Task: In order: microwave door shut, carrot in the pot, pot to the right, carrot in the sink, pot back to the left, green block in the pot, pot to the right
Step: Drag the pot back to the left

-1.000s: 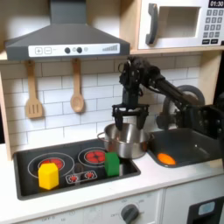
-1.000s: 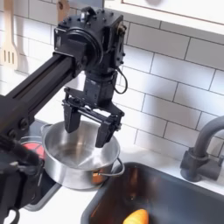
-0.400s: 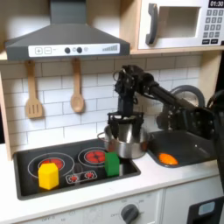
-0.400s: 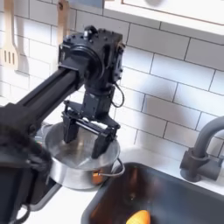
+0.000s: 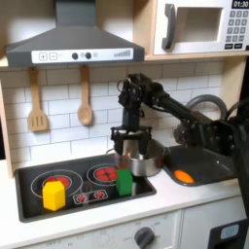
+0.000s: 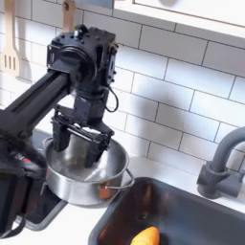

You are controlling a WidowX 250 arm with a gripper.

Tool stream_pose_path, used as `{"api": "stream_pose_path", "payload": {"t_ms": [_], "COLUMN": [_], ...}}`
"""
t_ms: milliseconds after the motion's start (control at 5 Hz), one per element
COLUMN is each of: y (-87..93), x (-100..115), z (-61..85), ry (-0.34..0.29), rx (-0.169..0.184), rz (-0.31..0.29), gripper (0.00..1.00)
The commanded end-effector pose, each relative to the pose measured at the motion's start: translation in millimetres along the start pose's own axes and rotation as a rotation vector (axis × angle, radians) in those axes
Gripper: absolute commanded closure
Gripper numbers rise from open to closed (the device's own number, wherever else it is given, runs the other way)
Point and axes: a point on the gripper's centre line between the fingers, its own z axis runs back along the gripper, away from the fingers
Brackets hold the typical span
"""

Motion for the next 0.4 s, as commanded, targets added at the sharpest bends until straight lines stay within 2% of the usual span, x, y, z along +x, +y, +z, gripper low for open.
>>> {"api": "stream_pose_path", "payload": {"t_ms": [0, 200], "y": [20.6, 33.3], "x": [-2.3, -0.7], "z": [-2.0, -5.2], "ry": [0.008, 0.019], "rx": [0.014, 0.021], "rz": [0.031, 0.055], "gripper": [0.0, 0.0]}}
